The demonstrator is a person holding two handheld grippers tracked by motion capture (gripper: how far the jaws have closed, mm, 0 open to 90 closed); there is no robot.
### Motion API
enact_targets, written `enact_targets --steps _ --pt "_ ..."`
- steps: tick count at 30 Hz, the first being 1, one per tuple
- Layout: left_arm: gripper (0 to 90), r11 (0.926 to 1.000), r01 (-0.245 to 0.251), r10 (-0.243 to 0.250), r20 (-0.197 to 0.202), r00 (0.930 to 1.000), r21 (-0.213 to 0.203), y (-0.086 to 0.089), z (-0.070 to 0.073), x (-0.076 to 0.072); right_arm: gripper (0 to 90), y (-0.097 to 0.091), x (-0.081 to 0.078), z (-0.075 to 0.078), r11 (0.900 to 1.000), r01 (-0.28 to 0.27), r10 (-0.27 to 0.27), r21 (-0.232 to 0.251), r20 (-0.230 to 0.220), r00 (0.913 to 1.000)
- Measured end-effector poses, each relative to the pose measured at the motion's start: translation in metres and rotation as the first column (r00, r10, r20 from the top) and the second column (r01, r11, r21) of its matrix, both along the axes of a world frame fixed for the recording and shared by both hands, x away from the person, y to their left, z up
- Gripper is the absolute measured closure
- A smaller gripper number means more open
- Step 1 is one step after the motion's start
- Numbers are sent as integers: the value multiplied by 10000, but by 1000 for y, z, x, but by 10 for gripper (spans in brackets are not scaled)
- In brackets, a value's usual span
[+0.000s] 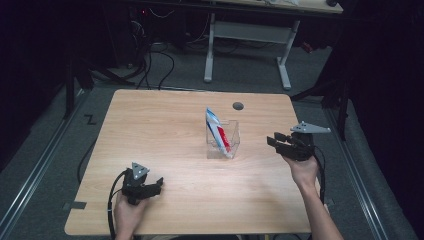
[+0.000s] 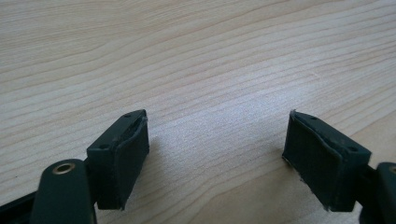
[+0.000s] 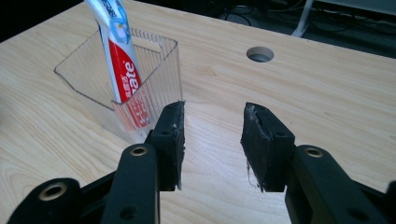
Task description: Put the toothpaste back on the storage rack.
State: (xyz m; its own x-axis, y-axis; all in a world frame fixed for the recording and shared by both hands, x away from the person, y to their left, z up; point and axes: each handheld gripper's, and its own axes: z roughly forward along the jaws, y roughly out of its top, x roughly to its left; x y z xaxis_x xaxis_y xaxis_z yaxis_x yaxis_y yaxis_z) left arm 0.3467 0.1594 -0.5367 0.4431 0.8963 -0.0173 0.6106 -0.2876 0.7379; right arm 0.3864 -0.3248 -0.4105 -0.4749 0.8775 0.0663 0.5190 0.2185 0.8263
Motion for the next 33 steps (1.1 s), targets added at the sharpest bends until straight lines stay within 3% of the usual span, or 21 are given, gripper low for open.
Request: enact_targets --steps 17,33 --pt "223 10000 -18 18 7 10000 1 0 0 0 592 -15 -23 -23 9989 309 -301 356 -235 9993" --pt "223 10000 -17 17 11 10000 5 0 0 0 591 -14 -31 -44 9973 480 -449 559 -552 9975"
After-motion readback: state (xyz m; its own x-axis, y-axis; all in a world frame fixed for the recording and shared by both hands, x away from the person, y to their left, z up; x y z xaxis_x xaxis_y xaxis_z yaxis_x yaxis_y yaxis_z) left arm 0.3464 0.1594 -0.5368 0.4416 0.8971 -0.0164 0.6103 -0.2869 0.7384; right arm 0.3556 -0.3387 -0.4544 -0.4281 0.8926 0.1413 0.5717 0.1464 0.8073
